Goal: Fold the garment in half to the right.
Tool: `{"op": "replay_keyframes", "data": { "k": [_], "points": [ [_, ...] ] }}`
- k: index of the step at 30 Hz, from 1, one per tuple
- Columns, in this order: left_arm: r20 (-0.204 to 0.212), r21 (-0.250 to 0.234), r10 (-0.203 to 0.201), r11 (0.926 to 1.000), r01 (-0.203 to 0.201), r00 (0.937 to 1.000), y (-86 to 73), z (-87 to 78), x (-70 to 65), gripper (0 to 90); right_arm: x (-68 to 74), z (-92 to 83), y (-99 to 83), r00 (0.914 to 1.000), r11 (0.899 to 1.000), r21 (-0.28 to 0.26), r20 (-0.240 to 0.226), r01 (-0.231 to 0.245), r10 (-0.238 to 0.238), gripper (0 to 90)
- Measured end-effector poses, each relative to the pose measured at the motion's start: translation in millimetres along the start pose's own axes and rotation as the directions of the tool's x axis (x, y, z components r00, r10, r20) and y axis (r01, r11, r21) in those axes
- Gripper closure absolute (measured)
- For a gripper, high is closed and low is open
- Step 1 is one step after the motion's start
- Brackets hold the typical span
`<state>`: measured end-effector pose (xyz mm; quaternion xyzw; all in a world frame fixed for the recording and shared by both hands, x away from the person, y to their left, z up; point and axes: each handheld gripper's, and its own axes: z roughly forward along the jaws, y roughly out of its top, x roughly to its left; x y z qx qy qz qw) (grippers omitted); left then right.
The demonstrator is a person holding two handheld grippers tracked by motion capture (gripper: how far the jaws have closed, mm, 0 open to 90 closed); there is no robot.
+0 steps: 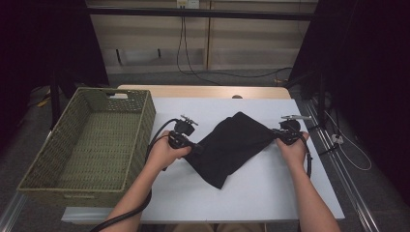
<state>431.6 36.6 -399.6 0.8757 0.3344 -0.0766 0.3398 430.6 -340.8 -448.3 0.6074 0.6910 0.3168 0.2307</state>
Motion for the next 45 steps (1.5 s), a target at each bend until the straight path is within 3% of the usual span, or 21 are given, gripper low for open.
{"op": "replay_keyframes", "data": {
  "k": [12, 17, 19, 26, 29, 31, 34, 35, 36, 38, 39, 41, 44, 45],
  "points": [
    [0.058, -0.014, 0.053, 0.9985, -0.052, 0.9969, 0.2, -4.1, -26.0, 88.1, -3.2, 0.3, 0.7, 0.9997, 1.000, -0.022, 0.017, 0.015, -0.014, 86.8],
    [0.089, -0.017, 0.080, 0.9968, -0.079, 0.9928, -4.6, -1.8, -38.6, 88.1, -11.9, 2.3, 0.9, 0.9997, 1.000, -0.029, 0.026, -0.004, 0.005, 87.0],
    [0.096, 0.003, 0.096, 0.9953, -0.097, 0.9908, -7.6, 2.4, -43.6, 88.1, -14.1, 3.9, -0.6, 0.9995, 0.999, -0.025, 0.022, -0.022, 0.022, 86.5],
    [0.125, 0.011, 0.123, 0.9920, -0.125, 0.9845, -17.5, 17.8, -53.3, 87.7, -14.5, 3.3, 3.5, 0.9987, 0.999, -0.027, 0.044, -0.025, 0.027, 70.9],
    [0.134, 0.027, 0.133, 0.9901, -0.138, 0.9820, -18.1, 21.5, -53.6, 85.6, -15.1, 2.9, 8.7, 0.9987, 0.998, -0.037, 0.023, -0.046, 0.046, 61.3],
    [0.144, 0.010, 0.137, 0.9901, -0.140, 0.9801, -17.1, 20.4, -54.4, 78.8, -15.1, 3.2, 10.7, 0.9986, 0.997, -0.063, 0.007, -0.052, 0.053, 58.6],
    [0.130, -0.011, 0.136, 0.9907, -0.135, 0.9822, -14.4, 17.1, -55.2, 56.5, -13.9, 5.3, 13.9, 0.9967, 0.994, -0.077, -0.012, -0.081, 0.080, 52.8],
    [0.122, -0.010, 0.144, 0.9896, -0.144, 0.9821, -13.3, 16.1, -54.5, 56.0, -12.7, 6.5, 14.7, 0.9971, 0.995, -0.074, -0.025, -0.073, 0.072, 51.2],
    [0.103, -0.018, 0.140, 0.9901, -0.139, 0.9847, -12.6, 15.5, -54.1, 52.0, -11.0, 8.5, 15.1, 0.9976, 0.996, -0.061, -0.029, -0.064, 0.062, 48.2],
    [0.050, -0.036, 0.139, 0.9899, -0.137, 0.9890, -10.0, 13.7, -50.6, 35.4, -8.2, 14.9, 13.2, 0.9984, 0.999, -0.013, -0.037, -0.043, 0.043, 45.0],
    [0.049, -0.044, 0.147, 0.9885, -0.145, 0.9879, -9.1, 12.9, -48.4, 29.8, -7.6, 19.1, 10.9, 0.9986, 0.999, 0.014, -0.044, -0.029, 0.030, 43.5],
    [0.025, -0.070, 0.152, 0.9862, -0.150, 0.9880, -7.9, 10.7, -44.7, 26.0, -8.6, 23.7, 6.6, 0.9975, 0.998, 0.040, -0.050, -0.048, 0.050, 41.7],
    [-0.060, -0.078, 0.127, 0.9883, -0.131, 0.9902, -7.3, 10.3, -34.8, 18.8, -10.4, 22.7, 3.6, 0.9965, 0.998, 0.018, -0.065, -0.052, 0.053, 50.7],
    [-0.069, -0.087, 0.115, 0.9889, -0.120, 0.9910, -7.6, 10.4, -31.4, 16.8, -10.5, 21.2, 3.1, 0.9934, 0.998, 0.026, -0.093, -0.065, 0.067, 62.1]
  ]
}}
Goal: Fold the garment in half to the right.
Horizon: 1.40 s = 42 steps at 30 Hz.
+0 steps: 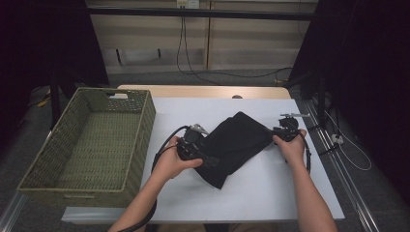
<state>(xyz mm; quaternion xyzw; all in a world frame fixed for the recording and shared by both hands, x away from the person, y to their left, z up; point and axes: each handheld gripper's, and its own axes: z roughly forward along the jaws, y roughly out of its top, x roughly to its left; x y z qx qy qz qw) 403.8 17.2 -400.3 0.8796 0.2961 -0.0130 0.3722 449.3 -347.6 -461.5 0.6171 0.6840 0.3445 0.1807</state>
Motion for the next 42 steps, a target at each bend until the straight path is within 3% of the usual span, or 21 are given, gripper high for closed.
{"op": "replay_keyframes", "data": {
  "k": [1, 2, 4, 7, 9, 13, 18, 23, 26, 29, 32, 35, 37, 41, 42],
  "points": [
    [-0.028, -0.005, -0.020, 0.9998, 0.020, 0.9994, -1.4, 0.4, 5.8, 16.1, -0.1, -0.6, -0.9, 0.9998, 1.000, 0.001, -0.016, -0.009, 0.009, 64.6],
    [-0.044, -0.006, -0.029, 0.9996, 0.029, 0.9986, -2.4, 0.9, 9.5, 14.6, 0.4, -1.8, -2.8, 0.9997, 1.000, 0.002, -0.023, -0.009, 0.009, 76.2],
    [-0.073, -0.012, -0.050, 0.9987, 0.049, 0.9961, -5.8, 1.1, 18.9, 13.3, 1.3, -4.5, -5.3, 0.9987, 1.000, 0.006, -0.050, -0.003, 0.004, 82.1],
    [-0.097, -0.009, -0.092, 0.9958, 0.091, 0.9910, -13.0, 1.2, 32.7, 13.3, 1.6, -10.3, -8.2, 0.9994, 1.000, -0.002, -0.034, 0.011, -0.011, 83.2],
    [-0.102, -0.013, -0.113, 0.9936, 0.112, 0.9883, -16.0, 1.1, 38.4, 12.4, -3.1, -16.7, -10.7, 0.9994, 0.999, -0.031, -0.032, -0.017, 0.016, 83.6],
    [-0.112, -0.020, -0.145, 0.9894, 0.144, 0.9830, -19.5, 1.3, 46.5, 11.1, -13.0, -33.8, -17.3, 0.9988, 0.998, -0.040, -0.013, -0.047, 0.047, 83.7],
    [-0.128, -0.010, -0.140, 0.9901, 0.140, 0.9818, -19.3, 4.4, 52.0, 9.3, -22.8, -56.3, -36.6, 0.9971, 0.996, -0.049, 0.009, -0.076, 0.076, 83.5],
    [-0.138, -0.001, -0.134, 0.9908, 0.135, 0.9813, -15.8, 11.2, 55.5, 8.0, -26.2, -60.9, -49.4, 0.9968, 0.996, -0.051, -0.004, -0.079, 0.079, 82.0],
    [-0.150, 0.008, -0.135, 0.9904, 0.138, 0.9794, -13.8, 15.1, 56.9, 7.6, -24.4, -62.6, -50.4, 0.9979, 0.996, -0.073, 0.025, -0.058, 0.060, 74.7],
    [-0.155, 0.018, -0.134, 0.9902, 0.139, 0.9788, -12.2, 18.8, 59.7, 7.7, -21.3, -67.1, -49.4, 0.9970, 0.996, -0.092, 0.076, -0.009, 0.016, 64.9],
    [-0.146, 0.019, -0.148, 0.9881, 0.153, 0.9781, -10.6, 22.5, 62.9, 8.1, -22.5, -74.6, -45.2, 0.9953, 0.993, -0.119, 0.096, 0.017, -0.005, 50.6],
    [-0.153, 0.030, -0.140, 0.9888, 0.146, 0.9782, -9.7, 26.1, 62.4, 8.3, -22.2, -78.9, -42.0, 0.9991, 0.989, -0.145, 0.043, 0.007, -0.001, 47.3],
    [-0.155, 0.034, -0.138, 0.9889, 0.145, 0.9782, -9.5, 27.1, 63.5, 9.0, -20.2, -77.4, -40.8, 0.9993, 0.989, -0.149, 0.035, 0.018, -0.013, 45.9],
    [-0.159, 0.037, -0.142, 0.9881, 0.149, 0.9771, -10.8, 27.2, 64.4, 9.0, -17.9, -65.2, -41.5, 0.9989, 0.994, -0.102, 0.032, 0.039, -0.035, 40.5],
    [-0.162, 0.037, -0.141, 0.9882, 0.149, 0.9767, -10.8, 27.1, 64.4, 9.1, -18.4, -60.5, -43.2, 0.9994, 0.996, -0.084, 0.010, 0.035, -0.034, 38.6]
  ]
}}
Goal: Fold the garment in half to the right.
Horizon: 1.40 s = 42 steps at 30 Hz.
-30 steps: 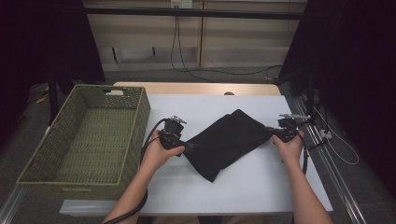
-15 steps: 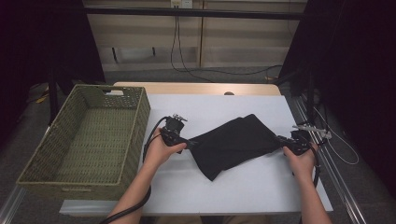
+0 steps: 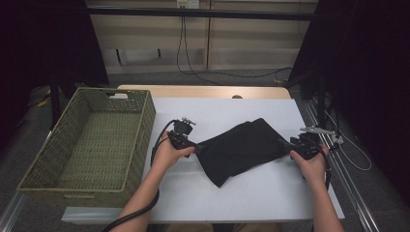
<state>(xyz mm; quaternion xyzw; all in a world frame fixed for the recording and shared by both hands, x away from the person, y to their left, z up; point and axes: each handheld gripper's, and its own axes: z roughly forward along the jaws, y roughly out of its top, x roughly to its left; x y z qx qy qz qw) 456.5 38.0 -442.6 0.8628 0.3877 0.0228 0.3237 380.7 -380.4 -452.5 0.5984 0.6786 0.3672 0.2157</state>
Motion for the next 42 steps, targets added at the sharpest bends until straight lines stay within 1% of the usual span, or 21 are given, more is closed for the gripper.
{"op": "replay_keyframes", "data": {
  "k": [1, 2, 4, 7, 11, 13, 14, 17, 19, 23, 25, 27, 28, 29, 30, 33, 35, 37, 39, 40, 42],
  "points": [
    [0.000, 0.000, 0.001, 1.0000, -0.001, 1.0000, 0.2, -0.1, 0.3, 9.1, -0.2, 2.1, -1.2, 1.0000, 1.000, 0.006, 0.004, 0.003, -0.003, 38.6],
    [0.001, -0.001, -0.001, 1.0000, 0.001, 1.0000, 0.5, -0.5, 0.5, 9.1, 0.4, 5.4, -3.1, 0.9994, 1.000, 0.020, 0.026, 0.021, -0.021, 38.3],
    [-0.010, -0.003, 0.010, 0.9999, -0.010, 0.9999, 0.8, -1.1, 1.2, 9.2, 0.7, 9.7, -4.9, 0.9977, 0.997, 0.057, 0.045, 0.048, -0.050, 33.7],
    [-0.018, -0.006, 0.002, 1.0000, -0.002, 0.9998, 0.2, -0.7, 3.5, 9.9, 0.0, 9.8, -5.9, 0.9977, 0.997, 0.057, 0.039, 0.052, -0.055, 35.9],
    [-0.036, -0.015, -0.004, 0.9999, 0.004, 0.9993, -0.4, 0.9, 7.0, 10.5, 3.9, 7.6, -7.0, 0.9985, 0.997, 0.064, 0.018, 0.050, -0.051, 50.8],
    [-0.038, -0.012, 0.005, 0.9999, -0.005, 0.9992, -0.2, 2.3, 6.6, 10.9, 7.0, 7.0, -7.4, 0.9986, 0.997, 0.067, 0.021, 0.046, -0.047, 57.0],
    [-0.036, -0.017, 0.008, 0.9998, -0.008, 0.9993, -0.2, 3.3, 5.6, 11.1, 9.2, 6.6, -7.2, 0.9985, 0.996, 0.071, 0.015, 0.051, -0.052, 62.9],
    [-0.029, -0.012, 0.036, 0.9993, -0.037, 0.9989, 1.4, 7.3, 1.1, 11.7, 10.8, 6.3, -8.6, 0.9989, 0.997, 0.065, 0.007, 0.046, -0.046, 66.5],
    [-0.009, -0.005, 0.051, 0.9987, -0.051, 0.9987, 1.9, 11.0, -3.8, 12.5, 10.7, 5.9, -8.8, 0.9990, 0.997, 0.066, 0.000, 0.044, -0.044, 68.3],
    [-0.028, 0.014, 0.109, 0.9940, -0.109, 0.9937, 2.0, 14.5, -12.7, 15.6, 10.9, 5.6, -9.2, 0.9994, 0.997, 0.066, -0.004, 0.035, -0.035, 70.0],
    [-0.028, 0.026, 0.132, 0.9910, -0.132, 0.9908, 2.3, 12.6, -18.0, 24.4, 11.3, 5.6, -9.2, 0.9994, 0.997, 0.066, -0.003, 0.036, -0.036, 70.8],
    [0.010, 0.040, 0.135, 0.9900, -0.135, 0.9908, 3.4, 10.2, -22.6, 42.9, 11.9, 5.4, -9.2, 0.9994, 0.997, 0.067, -0.004, 0.034, -0.034, 72.4],
    [0.004, 0.044, 0.138, 0.9894, -0.138, 0.9904, 3.7, 10.4, -24.9, 51.9, 12.1, 5.4, -9.3, 0.9994, 0.997, 0.067, -0.005, 0.034, -0.034, 73.2],
    [-0.001, 0.047, 0.136, 0.9897, -0.136, 0.9907, 4.1, 10.8, -26.6, 55.4, 12.3, 5.3, -9.4, 0.9994, 0.997, 0.066, -0.006, 0.033, -0.033, 74.0],
    [0.004, 0.051, 0.126, 0.9907, -0.126, 0.9920, 5.1, 10.7, -26.6, 58.8, 12.2, 5.2, -9.7, 0.9995, 0.997, 0.065, -0.008, 0.032, -0.032, 74.7],
    [0.046, 0.059, 0.072, 0.9955, -0.074, 0.9964, 6.6, 11.6, -26.0, 78.3, 11.4, 4.7, -12.3, 0.9997, 0.999, 0.048, -0.017, 0.020, -0.019, 76.5],
    [0.045, 0.070, 0.042, 0.9965, -0.045, 0.9981, 8.0, 10.7, -25.1, 81.2, 11.3, 4.1, -13.7, 0.9997, 0.999, 0.038, -0.021, 0.015, -0.015, 77.2],
    [0.016, 0.078, 0.040, 0.9961, -0.041, 0.9991, 10.6, 5.5, -24.3, 83.0, 11.4, 3.0, -14.7, 0.9997, 0.999, 0.031, -0.022, 0.014, -0.014, 78.0],
    [0.032, 0.052, -0.005, 0.9987, 0.004, 0.9995, 14.2, -5.9, -20.5, 83.7, 9.2, 1.6, -15.4, 0.9994, 1.000, 0.024, -0.034, 0.005, -0.004, 78.8],
    [0.021, 0.035, -0.015, 0.9993, 0.014, 0.9997, 16.1, -12.0, -19.8, 84.1, 7.3, 1.0, -15.9, 0.9990, 1.000, 0.018, -0.043, -0.014, 0.015, 79.3],
    [0.025, 0.028, -0.026, 0.9993, 0.025, 0.9994, 20.5, -23.1, -17.0, 84.5, 3.6, -0.6, -16.4, 0.9972, 0.999, 0.005, -0.061, -0.044, 0.044, 80.1]
  ]
}}
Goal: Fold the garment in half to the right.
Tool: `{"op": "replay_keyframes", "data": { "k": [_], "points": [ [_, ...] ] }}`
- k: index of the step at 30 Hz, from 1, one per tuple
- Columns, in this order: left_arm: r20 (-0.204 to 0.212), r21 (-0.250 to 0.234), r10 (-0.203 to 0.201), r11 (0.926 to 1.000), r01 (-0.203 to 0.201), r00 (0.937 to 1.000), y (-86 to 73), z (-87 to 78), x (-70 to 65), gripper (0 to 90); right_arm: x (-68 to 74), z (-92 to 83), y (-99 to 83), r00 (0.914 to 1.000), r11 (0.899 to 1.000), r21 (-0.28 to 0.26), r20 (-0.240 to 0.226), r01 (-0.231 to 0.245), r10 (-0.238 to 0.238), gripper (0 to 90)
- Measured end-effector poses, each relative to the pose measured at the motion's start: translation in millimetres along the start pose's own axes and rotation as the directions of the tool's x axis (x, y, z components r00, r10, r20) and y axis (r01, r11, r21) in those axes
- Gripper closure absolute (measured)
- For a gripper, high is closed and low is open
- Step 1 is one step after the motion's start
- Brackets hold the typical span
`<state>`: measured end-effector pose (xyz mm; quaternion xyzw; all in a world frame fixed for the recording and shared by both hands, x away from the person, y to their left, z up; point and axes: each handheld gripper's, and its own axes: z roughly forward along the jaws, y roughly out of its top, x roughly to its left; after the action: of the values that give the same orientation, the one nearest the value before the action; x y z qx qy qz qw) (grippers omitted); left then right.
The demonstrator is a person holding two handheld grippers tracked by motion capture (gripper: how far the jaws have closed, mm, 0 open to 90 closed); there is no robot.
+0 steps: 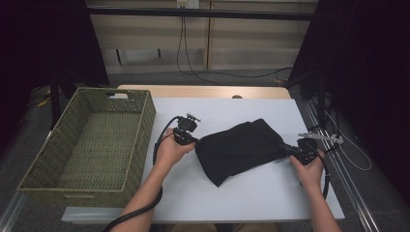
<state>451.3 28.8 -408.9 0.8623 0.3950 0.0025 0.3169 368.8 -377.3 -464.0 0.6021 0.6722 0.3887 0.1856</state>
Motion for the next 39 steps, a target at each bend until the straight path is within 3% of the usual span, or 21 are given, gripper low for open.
{"op": "replay_keyframes", "data": {
  "k": [6, 9, 12, 18, 24, 31, 39],
  "points": [
    [-0.002, -0.013, -0.008, 0.9999, 0.008, 1.0000, 8.9, -25.4, 0.6, 85.4, 0.3, -4.2, -1.4, 0.9992, 0.999, -0.027, -0.027, -0.031, 0.030, 80.7],
    [-0.023, 0.000, 0.000, 1.0000, 0.000, 0.9997, 10.5, -32.2, 0.1, 86.0, 3.0, -6.0, -0.2, 0.9990, 0.999, -0.043, -0.032, -0.033, 0.032, 80.8],
    [-0.012, 0.015, -0.014, 0.9998, 0.014, 0.9998, 12.6, -38.2, 4.1, 86.1, 4.9, -8.9, 1.9, 0.9989, 0.998, -0.054, -0.037, -0.032, 0.030, 80.9],
    [-0.001, 0.045, -0.023, 0.9987, 0.023, 0.9997, 17.7, -46.1, 5.4, 86.3, 12.3, -14.0, 8.6, 0.9996, 0.997, -0.075, -0.028, -0.001, -0.001, 81.0],
    [-0.032, 0.079, -0.008, 0.9968, 0.011, 0.9995, 28.1, -59.7, 4.2, 86.4, 20.0, -19.6, 18.9, 0.9991, 0.996, -0.091, -0.039, 0.013, -0.017, 81.1],
    [-0.062, 0.152, 0.005, 0.9884, 0.005, 0.9980, 42.8, -72.2, 3.7, 86.4, 28.5, -21.3, 25.8, 0.9984, 0.995, -0.100, -0.052, 0.018, -0.024, 81.1],
    [-0.099, 0.191, 0.027, 0.9817, -0.007, 0.9947, 54.1, -89.1, 0.6, 86.5, 38.2, -21.6, 35.7, 0.9975, 0.994, -0.107, -0.062, 0.026, -0.032, 81.0]
  ]
}}
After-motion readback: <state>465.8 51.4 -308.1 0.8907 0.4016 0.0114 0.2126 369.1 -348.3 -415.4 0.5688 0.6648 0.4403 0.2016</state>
